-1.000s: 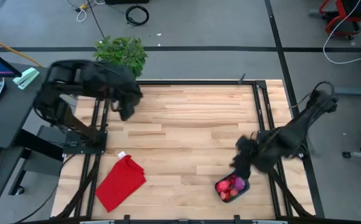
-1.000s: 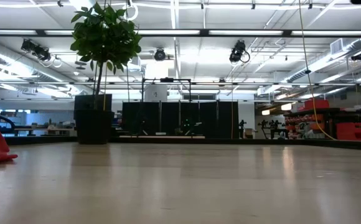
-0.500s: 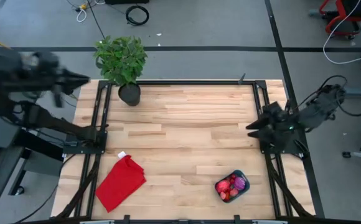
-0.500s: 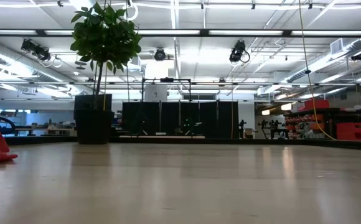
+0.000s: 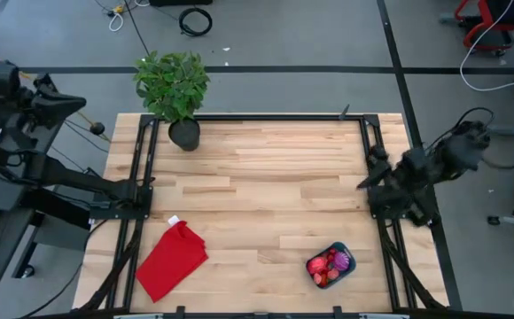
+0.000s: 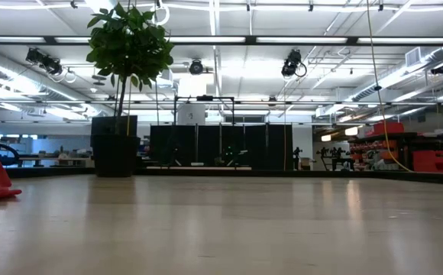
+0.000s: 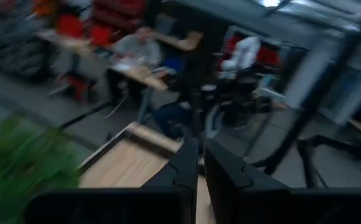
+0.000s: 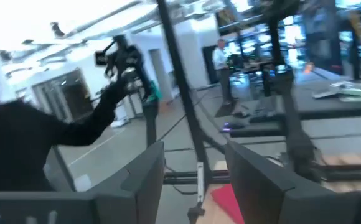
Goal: Pick and placing Produce into tupperware
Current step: Return to Home Position
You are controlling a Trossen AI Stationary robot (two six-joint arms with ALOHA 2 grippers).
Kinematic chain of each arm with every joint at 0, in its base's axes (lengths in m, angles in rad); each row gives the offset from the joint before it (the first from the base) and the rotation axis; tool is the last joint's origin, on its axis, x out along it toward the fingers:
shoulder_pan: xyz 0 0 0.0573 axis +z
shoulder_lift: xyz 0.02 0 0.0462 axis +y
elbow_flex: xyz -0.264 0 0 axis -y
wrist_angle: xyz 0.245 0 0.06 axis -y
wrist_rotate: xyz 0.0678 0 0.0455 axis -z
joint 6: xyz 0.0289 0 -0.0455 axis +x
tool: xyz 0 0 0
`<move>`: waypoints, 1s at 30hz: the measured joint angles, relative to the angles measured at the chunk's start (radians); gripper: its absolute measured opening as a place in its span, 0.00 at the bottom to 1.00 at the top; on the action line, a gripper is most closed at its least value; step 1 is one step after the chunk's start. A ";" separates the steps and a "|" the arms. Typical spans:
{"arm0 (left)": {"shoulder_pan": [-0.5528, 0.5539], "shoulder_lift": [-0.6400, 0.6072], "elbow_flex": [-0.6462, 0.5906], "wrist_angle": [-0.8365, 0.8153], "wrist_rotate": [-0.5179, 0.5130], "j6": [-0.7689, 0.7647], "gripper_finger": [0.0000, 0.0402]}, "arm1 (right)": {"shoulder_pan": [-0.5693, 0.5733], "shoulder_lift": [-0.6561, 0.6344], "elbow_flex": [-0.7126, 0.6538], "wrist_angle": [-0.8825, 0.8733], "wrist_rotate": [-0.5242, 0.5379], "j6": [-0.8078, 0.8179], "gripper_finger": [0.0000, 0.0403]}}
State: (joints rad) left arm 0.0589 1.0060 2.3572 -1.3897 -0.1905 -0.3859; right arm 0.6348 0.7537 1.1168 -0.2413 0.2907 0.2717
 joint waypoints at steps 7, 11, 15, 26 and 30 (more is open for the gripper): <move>0.000 0.028 -0.002 0.069 0.058 0.105 0.11 | -0.089 0.087 -0.148 0.209 -0.073 0.036 0.45; 0.000 0.026 -0.001 0.072 0.058 0.107 0.10 | -0.206 0.045 -0.210 0.290 -0.109 0.031 0.46; 0.000 0.027 -0.001 0.071 0.057 0.104 0.09 | -0.349 -0.032 -0.253 0.279 -0.213 0.023 0.45; 0.000 0.025 -0.001 0.007 0.058 0.003 0.10 | -0.518 -0.277 -0.397 0.201 -0.249 0.094 0.45; 0.000 0.027 -0.001 -0.022 0.058 0.003 0.11 | -0.512 -0.294 -0.491 0.225 -0.244 0.118 0.45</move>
State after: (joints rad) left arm 0.0589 1.0332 2.3558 -1.4119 -0.1329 -0.3831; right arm 0.1226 0.4597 0.6261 -0.0163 0.0472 0.3901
